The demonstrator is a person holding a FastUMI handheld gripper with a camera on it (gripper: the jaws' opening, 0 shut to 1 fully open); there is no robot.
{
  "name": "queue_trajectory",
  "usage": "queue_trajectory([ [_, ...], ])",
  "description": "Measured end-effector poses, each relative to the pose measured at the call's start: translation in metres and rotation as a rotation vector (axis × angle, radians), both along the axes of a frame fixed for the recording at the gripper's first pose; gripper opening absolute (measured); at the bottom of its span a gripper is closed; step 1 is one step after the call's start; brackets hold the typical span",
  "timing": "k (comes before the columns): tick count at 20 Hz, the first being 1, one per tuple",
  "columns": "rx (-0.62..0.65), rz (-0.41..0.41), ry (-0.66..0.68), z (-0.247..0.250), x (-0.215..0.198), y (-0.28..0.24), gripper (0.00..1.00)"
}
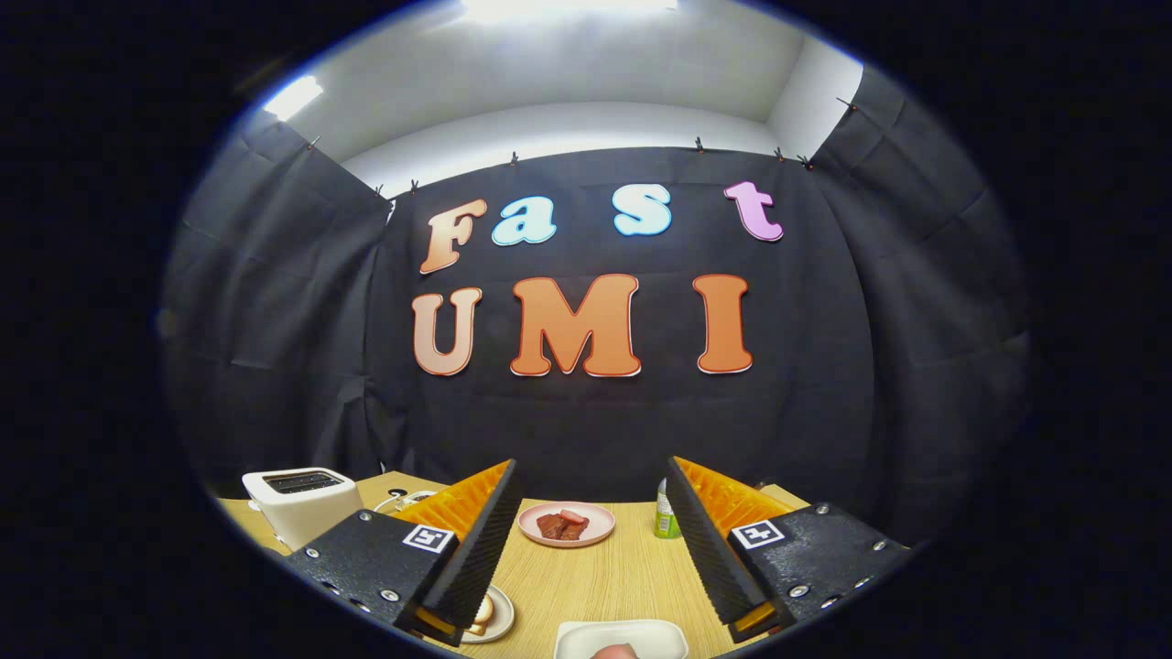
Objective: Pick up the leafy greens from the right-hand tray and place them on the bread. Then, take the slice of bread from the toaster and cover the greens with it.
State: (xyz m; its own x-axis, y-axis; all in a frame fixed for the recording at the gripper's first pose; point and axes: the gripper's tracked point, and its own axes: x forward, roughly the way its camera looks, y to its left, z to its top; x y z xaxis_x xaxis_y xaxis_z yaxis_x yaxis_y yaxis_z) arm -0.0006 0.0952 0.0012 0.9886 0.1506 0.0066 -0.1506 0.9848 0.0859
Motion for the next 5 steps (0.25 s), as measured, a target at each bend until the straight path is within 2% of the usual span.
queue_trajectory([
  [5, -0.037, 0.000, -0.028, 0.0025, -0.0049, 0.0074, 0.94],
])
